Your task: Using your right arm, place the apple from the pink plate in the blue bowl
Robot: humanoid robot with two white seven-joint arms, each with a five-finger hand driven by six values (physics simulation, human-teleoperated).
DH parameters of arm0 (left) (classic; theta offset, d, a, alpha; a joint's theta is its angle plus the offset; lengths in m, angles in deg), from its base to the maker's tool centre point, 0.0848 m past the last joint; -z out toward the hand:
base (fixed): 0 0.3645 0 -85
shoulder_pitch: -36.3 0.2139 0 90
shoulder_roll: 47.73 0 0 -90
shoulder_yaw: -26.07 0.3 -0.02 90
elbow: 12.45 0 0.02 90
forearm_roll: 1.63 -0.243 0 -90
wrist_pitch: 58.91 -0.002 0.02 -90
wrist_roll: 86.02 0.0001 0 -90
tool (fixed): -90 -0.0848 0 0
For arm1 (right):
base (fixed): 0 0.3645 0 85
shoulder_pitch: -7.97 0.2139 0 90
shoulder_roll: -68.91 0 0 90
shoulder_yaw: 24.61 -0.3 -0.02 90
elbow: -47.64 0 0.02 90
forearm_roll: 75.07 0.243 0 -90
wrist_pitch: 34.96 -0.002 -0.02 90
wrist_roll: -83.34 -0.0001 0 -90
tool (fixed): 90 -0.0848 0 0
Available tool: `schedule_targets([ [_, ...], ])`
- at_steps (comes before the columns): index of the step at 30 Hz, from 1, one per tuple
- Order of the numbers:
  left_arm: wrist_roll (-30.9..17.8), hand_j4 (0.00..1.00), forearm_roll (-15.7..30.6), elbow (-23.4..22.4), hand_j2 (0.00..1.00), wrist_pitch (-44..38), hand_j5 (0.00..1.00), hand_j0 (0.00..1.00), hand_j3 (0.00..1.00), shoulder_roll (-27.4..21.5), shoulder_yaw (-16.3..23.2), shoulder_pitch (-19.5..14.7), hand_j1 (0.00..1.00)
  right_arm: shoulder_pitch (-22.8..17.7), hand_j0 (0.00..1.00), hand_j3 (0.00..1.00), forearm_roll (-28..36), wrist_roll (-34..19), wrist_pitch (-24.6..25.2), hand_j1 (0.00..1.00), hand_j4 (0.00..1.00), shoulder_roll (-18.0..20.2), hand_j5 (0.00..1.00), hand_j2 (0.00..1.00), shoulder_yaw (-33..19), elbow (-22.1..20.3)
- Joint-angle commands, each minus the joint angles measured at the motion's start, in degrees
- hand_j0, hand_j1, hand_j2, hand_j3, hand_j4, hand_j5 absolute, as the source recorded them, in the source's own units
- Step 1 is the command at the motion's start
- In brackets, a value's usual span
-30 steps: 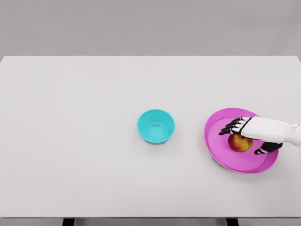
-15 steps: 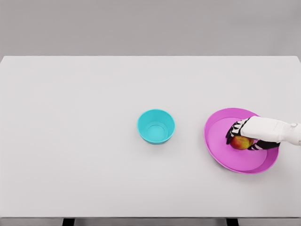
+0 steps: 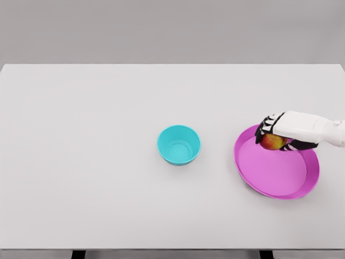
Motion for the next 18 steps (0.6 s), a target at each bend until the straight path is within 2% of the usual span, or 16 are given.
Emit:
schedule_targets([
  [1, 0.0, 1.00, 0.0, 0.0, 1.00, 0.0, 1.00, 1.00, 1.00, 0.0, 0.0, 0.0, 1.00, 0.0, 0.52, 0.52, 0.4, 0.0, 0.2, 0.52, 0.52, -1.6, 0.52, 0.52, 0.0, 0.1],
  [3, 0.0, 1.00, 0.0, 0.0, 1.00, 0.0, 1.00, 1.00, 1.00, 0.0, 0.0, 0.0, 1.00, 1.4, 0.52, 0.52, 0.4, 0.0, 0.2, 0.52, 0.52, -3.9, 0.52, 0.52, -0.1, 0.1],
  [11, -0.1, 1.00, 0.0, 0.0, 1.00, 0.0, 1.00, 1.00, 1.00, 0.0, 0.0, 0.0, 1.00, 2.8, 0.52, 0.52, -1.0, 0.0, 0.2, 0.52, 0.52, -10.6, 0.52, 0.52, 0.2, -0.4],
  [18, 0.0, 1.00, 0.0, 0.0, 1.00, 0.0, 1.00, 1.00, 1.00, 0.0, 0.0, 0.0, 1.00, 4.8, 0.53, 0.53, -1.7, 0.0, 0.2, 0.53, 0.53, -13.4, 0.53, 0.53, 1.5, -0.7],
])
